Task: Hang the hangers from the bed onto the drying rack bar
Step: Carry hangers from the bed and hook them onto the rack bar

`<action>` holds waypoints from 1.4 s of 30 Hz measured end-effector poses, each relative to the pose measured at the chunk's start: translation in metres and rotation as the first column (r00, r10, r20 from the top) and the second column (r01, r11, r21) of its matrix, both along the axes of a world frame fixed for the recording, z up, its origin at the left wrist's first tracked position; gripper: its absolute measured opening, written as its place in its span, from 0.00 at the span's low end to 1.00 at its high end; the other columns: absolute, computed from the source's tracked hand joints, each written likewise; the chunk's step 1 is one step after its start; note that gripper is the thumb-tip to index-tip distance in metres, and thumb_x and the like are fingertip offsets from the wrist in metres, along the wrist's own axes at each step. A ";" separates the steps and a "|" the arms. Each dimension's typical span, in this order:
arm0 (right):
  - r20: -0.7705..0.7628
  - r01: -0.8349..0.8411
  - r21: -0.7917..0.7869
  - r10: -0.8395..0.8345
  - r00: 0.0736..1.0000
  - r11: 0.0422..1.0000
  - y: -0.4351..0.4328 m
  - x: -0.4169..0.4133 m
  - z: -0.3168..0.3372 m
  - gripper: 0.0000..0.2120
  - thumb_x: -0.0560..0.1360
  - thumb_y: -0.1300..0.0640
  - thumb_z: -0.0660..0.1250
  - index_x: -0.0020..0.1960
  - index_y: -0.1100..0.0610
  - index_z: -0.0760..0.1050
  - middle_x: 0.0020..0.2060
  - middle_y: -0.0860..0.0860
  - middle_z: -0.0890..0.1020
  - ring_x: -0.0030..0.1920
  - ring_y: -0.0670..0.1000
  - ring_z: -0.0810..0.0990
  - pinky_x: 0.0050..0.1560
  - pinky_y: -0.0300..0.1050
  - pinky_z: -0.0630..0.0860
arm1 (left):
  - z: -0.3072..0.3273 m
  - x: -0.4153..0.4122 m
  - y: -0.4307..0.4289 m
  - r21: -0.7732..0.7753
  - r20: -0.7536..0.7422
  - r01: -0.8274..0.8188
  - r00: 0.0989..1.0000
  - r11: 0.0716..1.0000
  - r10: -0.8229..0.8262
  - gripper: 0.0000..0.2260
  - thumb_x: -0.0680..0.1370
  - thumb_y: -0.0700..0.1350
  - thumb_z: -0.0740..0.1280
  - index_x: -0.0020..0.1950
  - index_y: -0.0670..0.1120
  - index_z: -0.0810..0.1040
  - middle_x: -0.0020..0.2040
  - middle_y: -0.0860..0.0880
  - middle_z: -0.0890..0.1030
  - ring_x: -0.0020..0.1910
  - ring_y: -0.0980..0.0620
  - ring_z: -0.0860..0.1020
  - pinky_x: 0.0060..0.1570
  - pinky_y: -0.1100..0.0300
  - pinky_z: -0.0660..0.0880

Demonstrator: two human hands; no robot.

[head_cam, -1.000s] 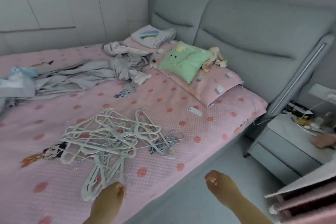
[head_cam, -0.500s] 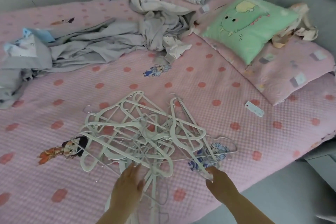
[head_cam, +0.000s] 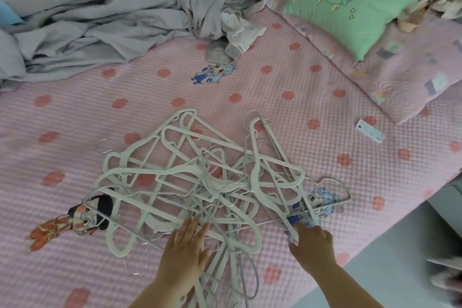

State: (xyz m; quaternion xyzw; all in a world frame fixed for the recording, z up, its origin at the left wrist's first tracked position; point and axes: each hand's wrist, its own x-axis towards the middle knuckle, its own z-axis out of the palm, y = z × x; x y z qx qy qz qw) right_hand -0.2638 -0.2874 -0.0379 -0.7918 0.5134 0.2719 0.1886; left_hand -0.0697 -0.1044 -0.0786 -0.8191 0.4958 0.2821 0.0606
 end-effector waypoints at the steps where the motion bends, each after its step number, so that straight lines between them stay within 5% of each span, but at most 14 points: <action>1: 0.024 0.013 0.022 -0.014 1.000 1.000 0.002 0.000 0.000 0.18 0.79 0.50 0.54 0.67 0.52 0.64 0.63 0.51 0.74 0.65 0.51 0.70 0.69 0.45 0.60 | 0.000 0.001 0.000 -0.009 -0.003 0.018 1.000 1.000 -0.018 0.24 0.80 0.55 0.36 0.63 0.52 0.68 0.58 0.52 0.81 0.75 0.54 0.38 0.71 0.61 0.39; 5: 0.152 0.157 0.081 -0.168 0.974 0.984 0.003 -0.001 0.009 0.13 0.78 0.47 0.55 0.58 0.51 0.70 0.42 0.47 0.79 0.53 0.50 0.79 0.64 0.42 0.63 | 0.000 0.002 -0.002 -0.008 -0.038 0.065 0.997 0.998 -0.065 0.24 0.80 0.55 0.36 0.63 0.52 0.68 0.59 0.52 0.79 0.75 0.53 0.40 0.71 0.61 0.40; 9: 0.234 0.352 0.140 -0.376 0.897 0.926 -0.002 -0.007 0.020 0.10 0.77 0.45 0.57 0.44 0.50 0.68 0.30 0.46 0.73 0.41 0.52 0.75 0.55 0.45 0.74 | 0.008 0.000 -0.005 0.085 -0.021 0.095 0.995 0.992 -0.094 0.34 0.77 0.61 0.31 0.66 0.51 0.69 0.65 0.48 0.75 0.70 0.51 0.63 0.71 0.61 0.35; 12: 0.276 0.389 0.117 -0.406 0.871 0.914 -0.008 -0.010 0.032 0.11 0.77 0.50 0.57 0.36 0.49 0.67 0.33 0.48 0.76 0.42 0.53 0.76 0.58 0.48 0.74 | 0.018 0.001 -0.013 0.011 -0.026 0.006 1.000 1.000 -0.006 0.59 0.47 0.70 0.13 0.74 0.50 0.42 0.70 0.50 0.35 0.73 0.56 0.40 0.70 0.61 0.35; 14: 0.317 0.403 0.076 -0.405 0.857 0.912 -0.012 -0.012 0.038 0.12 0.78 0.52 0.57 0.35 0.47 0.67 0.36 0.50 0.79 0.42 0.53 0.76 0.61 0.51 0.71 | 0.032 0.001 -0.016 0.079 -0.064 0.050 0.997 0.996 -0.045 0.58 0.48 0.72 0.15 0.75 0.53 0.39 0.67 0.53 0.29 0.75 0.54 0.38 0.71 0.58 0.38; 16: 0.321 0.396 0.010 -0.378 0.868 0.918 -0.014 -0.014 0.043 0.11 0.78 0.50 0.55 0.38 0.46 0.68 0.37 0.51 0.82 0.41 0.51 0.76 0.67 0.50 0.65 | 0.034 0.000 -0.017 0.091 -0.089 0.041 0.995 0.995 -0.032 0.36 0.71 0.70 0.33 0.75 0.54 0.42 0.73 0.54 0.33 0.76 0.53 0.41 0.73 0.57 0.41; 18: 0.298 0.352 -0.068 -0.318 0.900 0.933 -0.016 -0.015 0.049 0.11 0.79 0.48 0.52 0.40 0.46 0.69 0.38 0.49 0.83 0.43 0.50 0.77 0.70 0.46 0.57 | 0.041 0.000 -0.022 0.125 -0.111 0.021 0.994 0.992 -0.007 0.25 0.81 0.57 0.46 0.76 0.54 0.45 0.76 0.53 0.38 0.76 0.53 0.42 0.74 0.55 0.43; 20: 0.315 0.316 -0.117 -0.267 0.911 0.941 -0.017 -0.014 0.057 0.12 0.80 0.48 0.51 0.44 0.47 0.71 0.39 0.49 0.84 0.45 0.52 0.78 0.64 0.43 0.58 | 0.043 0.001 -0.025 0.145 -0.132 0.032 0.991 0.989 -0.012 0.24 0.81 0.55 0.48 0.76 0.53 0.47 0.77 0.52 0.40 0.76 0.53 0.44 0.74 0.55 0.45; 24: 0.394 0.277 -0.077 -0.226 0.891 0.958 -0.020 -0.013 0.070 0.17 0.80 0.53 0.54 0.32 0.49 0.63 0.35 0.51 0.80 0.37 0.55 0.75 0.47 0.43 0.66 | 0.050 0.003 -0.029 0.157 -0.150 0.009 0.989 0.988 0.015 0.22 0.81 0.54 0.50 0.75 0.53 0.53 0.77 0.52 0.45 0.76 0.52 0.47 0.74 0.53 0.47; 26: 0.436 0.305 0.019 -0.283 0.854 0.952 -0.019 -0.014 0.073 0.16 0.79 0.55 0.57 0.31 0.49 0.65 0.32 0.50 0.77 0.32 0.50 0.73 0.36 0.42 0.67 | 0.057 0.001 -0.032 0.096 -0.123 -0.027 0.992 0.995 0.039 0.20 0.81 0.52 0.52 0.73 0.51 0.60 0.76 0.52 0.53 0.75 0.53 0.52 0.73 0.54 0.49; 29: 0.467 0.356 0.172 -0.394 0.791 0.918 -0.014 -0.013 0.077 0.12 0.77 0.57 0.59 0.35 0.52 0.71 0.29 0.46 0.77 0.31 0.47 0.74 0.36 0.41 0.71 | 0.074 -0.013 -0.046 -0.084 -0.197 -0.138 0.973 0.987 0.119 0.16 0.81 0.49 0.54 0.67 0.49 0.69 0.70 0.51 0.68 0.68 0.53 0.67 0.66 0.61 0.61; 34: 0.458 0.369 0.326 -0.487 0.744 0.871 0.000 -0.010 0.086 0.12 0.75 0.61 0.62 0.33 0.52 0.72 0.28 0.45 0.77 0.29 0.44 0.74 0.30 0.33 0.70 | 0.109 -0.058 -0.095 -0.058 -0.713 -0.408 0.656 0.911 0.248 0.17 0.81 0.49 0.54 0.66 0.43 0.70 0.59 0.47 0.77 0.56 0.51 0.76 0.48 0.66 0.66; 39: 0.485 0.359 0.389 -0.520 0.703 0.849 0.014 -0.015 0.086 0.12 0.74 0.62 0.64 0.33 0.51 0.72 0.28 0.42 0.78 0.31 0.41 0.76 0.33 0.27 0.70 | 0.108 -0.075 -0.132 0.223 -0.829 -0.701 0.231 0.678 0.510 0.08 0.78 0.43 0.63 0.45 0.40 0.76 0.35 0.50 0.77 0.33 0.54 0.76 0.34 0.64 0.72; 42: 0.474 0.368 0.390 -0.527 0.706 0.844 0.019 -0.022 0.082 0.13 0.73 0.62 0.64 0.32 0.49 0.72 0.31 0.41 0.78 0.36 0.41 0.76 0.39 0.31 0.68 | 0.107 -0.074 -0.139 0.313 -0.819 -0.725 0.121 0.614 0.561 0.12 0.78 0.36 0.61 0.35 0.42 0.72 0.30 0.48 0.77 0.25 0.57 0.76 0.25 0.66 0.73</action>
